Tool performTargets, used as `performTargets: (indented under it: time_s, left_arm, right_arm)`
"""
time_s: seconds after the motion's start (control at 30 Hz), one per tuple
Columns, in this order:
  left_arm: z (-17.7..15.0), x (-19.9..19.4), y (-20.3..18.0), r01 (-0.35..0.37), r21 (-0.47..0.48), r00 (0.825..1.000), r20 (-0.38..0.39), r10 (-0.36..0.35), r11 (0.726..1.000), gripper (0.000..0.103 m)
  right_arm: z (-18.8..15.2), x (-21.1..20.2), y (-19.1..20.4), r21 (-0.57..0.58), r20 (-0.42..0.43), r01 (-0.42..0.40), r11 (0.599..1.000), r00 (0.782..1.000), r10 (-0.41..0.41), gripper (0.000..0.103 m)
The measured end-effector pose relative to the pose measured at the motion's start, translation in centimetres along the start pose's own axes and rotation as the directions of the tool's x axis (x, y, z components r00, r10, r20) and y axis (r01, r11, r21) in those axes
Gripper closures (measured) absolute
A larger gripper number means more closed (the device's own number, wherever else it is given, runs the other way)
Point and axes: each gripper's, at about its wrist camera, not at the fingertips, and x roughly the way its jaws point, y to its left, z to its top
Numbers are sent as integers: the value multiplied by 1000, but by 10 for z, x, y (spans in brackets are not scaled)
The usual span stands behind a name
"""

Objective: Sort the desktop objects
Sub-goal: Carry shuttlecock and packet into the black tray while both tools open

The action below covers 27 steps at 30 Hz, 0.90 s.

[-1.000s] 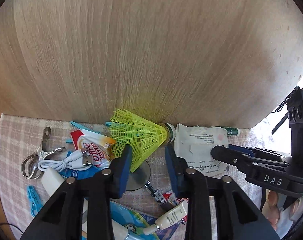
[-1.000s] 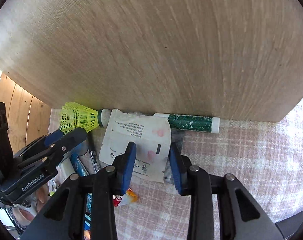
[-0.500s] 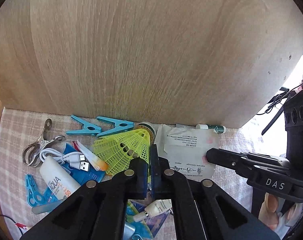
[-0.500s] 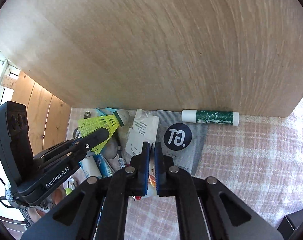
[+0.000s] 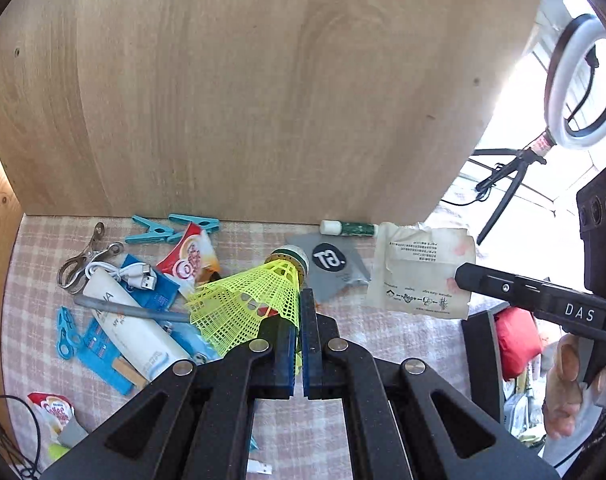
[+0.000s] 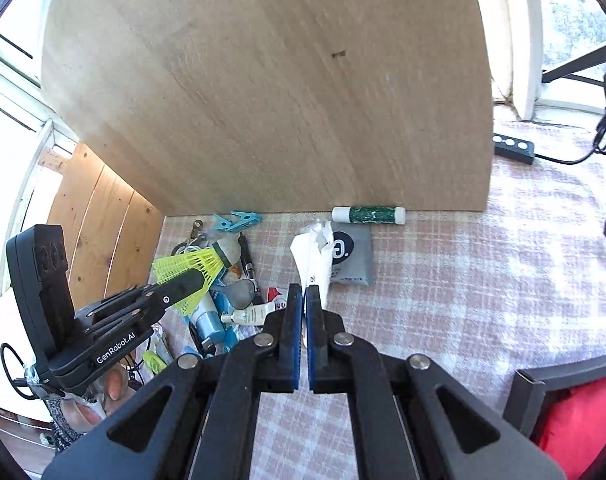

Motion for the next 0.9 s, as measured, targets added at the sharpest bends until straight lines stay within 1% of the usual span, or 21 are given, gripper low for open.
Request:
performTargets:
  time_s: [0.13, 0.17, 0.2, 0.23, 0.3, 0.4, 0.53, 0.67, 0.73, 0.8, 0.9]
  left_arm:
    - [-14, -13, -37, 45, 48, 999, 7, -45, 998, 102]
    - [-19, -19, -45, 60, 62, 998, 6, -61, 996, 102]
    - [-23, -30, -47, 74, 77, 997, 4, -74, 994, 102]
    - [-27, -32, -59, 87, 93, 996, 2, -87, 992, 102]
    - [-34, -36, -84, 120, 129, 993, -7, -120, 984, 102]
    - [-46, -42, -118, 178, 171, 984, -34, -175, 969, 102]
    - [-66, -40, -173, 250, 233, 968, -77, -238, 940, 102]
    - [-86, -38, -228, 320, 291, 947, -130, -294, 901, 102]
    - [-94, -39, -252, 350, 318, 936, -161, -314, 881, 102]
    - [-103, -36, -275, 370, 347, 928, -182, -325, 862, 102]
    - [-115, -35, -302, 396, 389, 917, -213, -337, 832, 101]
  right_arm:
    - [-21, -44, -16, 11, 46, 17, 1000, 999, -18, 101]
    - [-27, -56, -22, 15, 55, 26, 1000, 998, -27, 101]
    - [-33, -79, -38, 20, 66, 37, 999, 997, -38, 101]
    - [-40, -90, -43, 29, 79, 50, 998, 996, -52, 101]
    - [-55, -119, -60, 53, 102, 67, 996, 992, -73, 101]
    - [-78, -157, -85, 91, 127, 114, 989, 984, -125, 101]
    - [-111, -204, -119, 142, 154, 163, 976, 971, -185, 101]
    - [-141, -239, -146, 207, 185, 188, 960, 956, -227, 101]
    - [-154, -252, -159, 237, 191, 197, 951, 951, -245, 101]
    - [-166, -261, -171, 269, 190, 197, 943, 949, -252, 101]
    - [-181, -270, -181, 289, 185, 222, 931, 942, -282, 101]
